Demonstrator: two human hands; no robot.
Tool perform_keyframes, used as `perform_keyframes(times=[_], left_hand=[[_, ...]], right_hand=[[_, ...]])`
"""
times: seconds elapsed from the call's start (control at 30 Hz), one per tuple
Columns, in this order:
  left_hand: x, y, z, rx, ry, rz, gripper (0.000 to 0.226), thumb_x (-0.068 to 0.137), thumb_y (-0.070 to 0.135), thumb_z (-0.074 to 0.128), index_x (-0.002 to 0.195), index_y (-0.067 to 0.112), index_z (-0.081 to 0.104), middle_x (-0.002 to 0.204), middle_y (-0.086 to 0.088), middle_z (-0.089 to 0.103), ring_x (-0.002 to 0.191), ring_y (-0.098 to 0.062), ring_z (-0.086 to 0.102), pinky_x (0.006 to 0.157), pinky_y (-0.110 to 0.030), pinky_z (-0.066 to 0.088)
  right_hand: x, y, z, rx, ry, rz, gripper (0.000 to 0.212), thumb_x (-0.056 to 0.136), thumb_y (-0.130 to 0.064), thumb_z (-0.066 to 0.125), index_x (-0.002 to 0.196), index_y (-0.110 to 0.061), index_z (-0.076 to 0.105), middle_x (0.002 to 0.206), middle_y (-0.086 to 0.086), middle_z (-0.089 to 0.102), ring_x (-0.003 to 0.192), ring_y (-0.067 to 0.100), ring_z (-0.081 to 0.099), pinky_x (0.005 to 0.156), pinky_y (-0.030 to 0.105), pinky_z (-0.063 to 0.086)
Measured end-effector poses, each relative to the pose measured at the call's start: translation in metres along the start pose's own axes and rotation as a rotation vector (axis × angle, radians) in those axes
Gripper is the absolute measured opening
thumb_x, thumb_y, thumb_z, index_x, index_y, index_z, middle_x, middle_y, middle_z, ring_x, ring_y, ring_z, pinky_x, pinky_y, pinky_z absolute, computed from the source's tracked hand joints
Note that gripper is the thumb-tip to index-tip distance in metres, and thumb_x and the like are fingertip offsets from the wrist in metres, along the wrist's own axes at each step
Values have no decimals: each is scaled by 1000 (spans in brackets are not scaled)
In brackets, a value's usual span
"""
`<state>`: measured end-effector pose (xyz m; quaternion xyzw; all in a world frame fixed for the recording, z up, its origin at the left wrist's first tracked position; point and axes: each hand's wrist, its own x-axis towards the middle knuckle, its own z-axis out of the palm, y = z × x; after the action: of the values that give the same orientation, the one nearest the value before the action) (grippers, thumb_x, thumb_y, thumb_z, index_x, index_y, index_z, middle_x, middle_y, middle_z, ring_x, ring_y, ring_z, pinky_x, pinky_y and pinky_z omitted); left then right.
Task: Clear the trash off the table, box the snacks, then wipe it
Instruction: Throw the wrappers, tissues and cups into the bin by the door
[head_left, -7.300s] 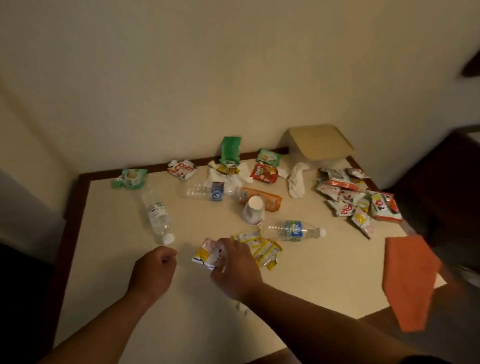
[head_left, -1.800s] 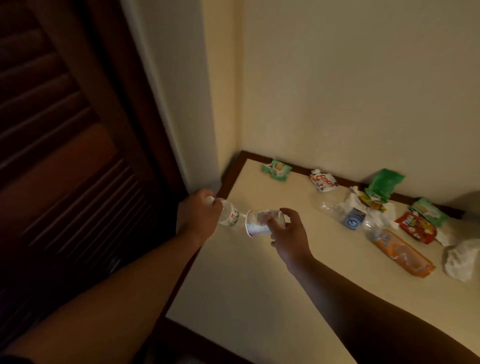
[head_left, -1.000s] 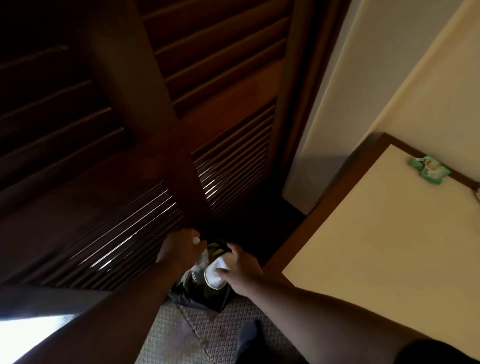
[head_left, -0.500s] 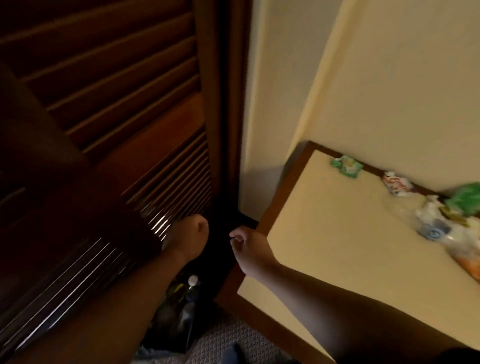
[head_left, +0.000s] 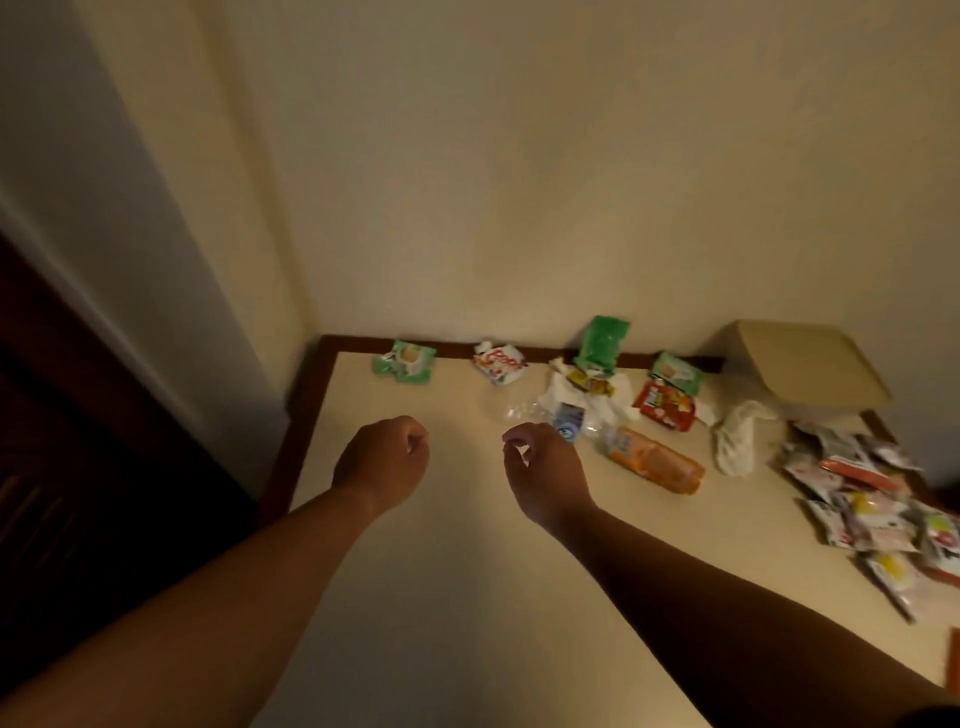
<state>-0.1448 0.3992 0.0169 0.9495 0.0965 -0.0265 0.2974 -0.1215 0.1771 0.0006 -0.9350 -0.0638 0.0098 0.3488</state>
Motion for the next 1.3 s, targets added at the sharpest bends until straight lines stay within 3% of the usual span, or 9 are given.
perform_keyframes(times=[0.27, 0.47, 0.57, 0.7, 0.8, 0.9, 1.0, 1.1, 1.3], left_hand=[[81, 123, 97, 93, -195, 193, 41, 91, 39, 65, 130, 26, 60, 126, -5, 60, 121, -26, 54, 98, -40, 50], [145, 190, 149, 156, -252, 282, 60, 87, 39, 69, 143, 29, 48, 145, -7, 42, 138, -29, 34, 109, -47, 43], [178, 215, 171, 276, -300, 294, 75, 85, 41, 71, 150, 35, 36, 155, -10, 28, 143, -34, 23, 112, -50, 39], [219, 235, 190, 421, -436, 200, 97, 82, 38, 77, 157, 40, 16, 163, -15, 6, 149, -45, 8, 115, -56, 35], [240, 242, 205, 553, -556, 153, 116, 75, 46, 84, 159, 42, 4, 165, -19, -2, 149, -51, 10, 117, -56, 31], [249, 239, 222, 643, -649, 199, 120, 69, 52, 85, 159, 42, 6, 162, -19, 16, 144, -41, 30, 116, -48, 36], [250, 229, 234, 692, -597, 274, 95, 76, 46, 81, 155, 34, 30, 150, -15, 39, 135, -35, 41, 110, -44, 36], [248, 220, 236, 481, -505, 246, 49, 86, 22, 74, 133, 20, 62, 132, -15, 59, 117, -31, 58, 96, -36, 48], [233, 211, 218, 373, -417, 283, 35, 88, 8, 65, 120, 18, 74, 122, -11, 70, 115, -29, 63, 99, -34, 51]], right_hand=[[75, 160, -105, -143, 224, 273, 25, 86, -22, 69, 111, -16, 73, 116, 14, 67, 113, 35, 60, 98, 41, 48], [124, 233, -149, -244, 79, 627, 86, 79, -69, 72, 150, -35, 38, 158, 15, 27, 143, 42, 30, 109, 59, 40], [141, 262, -149, -257, -71, 640, 110, 71, -84, 68, 159, -42, 17, 168, 15, 2, 152, 48, 9, 117, 63, 26], [164, 281, -136, -248, -146, 611, 123, 63, -93, 65, 161, -43, 9, 168, 20, -7, 153, 52, -4, 123, 61, 11], [182, 290, -128, -269, -191, 594, 118, 66, -92, 63, 160, -46, 10, 167, 20, 0, 153, 51, -3, 121, 66, 11], [196, 291, -121, -396, -247, 583, 102, 74, -88, 54, 158, -40, 21, 160, 17, 23, 149, 46, 14, 113, 67, 27], [199, 282, -113, -424, -180, 496, 69, 94, -58, 59, 152, -25, 42, 151, 19, 37, 140, 44, 30, 107, 57, 41], [193, 275, -105, -432, -123, 381, 42, 98, -32, 60, 136, -14, 58, 131, 16, 54, 122, 37, 47, 102, 47, 46], [183, 268, -115, -271, -25, 411, 26, 95, -30, 69, 113, -12, 69, 109, 9, 71, 101, 28, 68, 78, 32, 50]])
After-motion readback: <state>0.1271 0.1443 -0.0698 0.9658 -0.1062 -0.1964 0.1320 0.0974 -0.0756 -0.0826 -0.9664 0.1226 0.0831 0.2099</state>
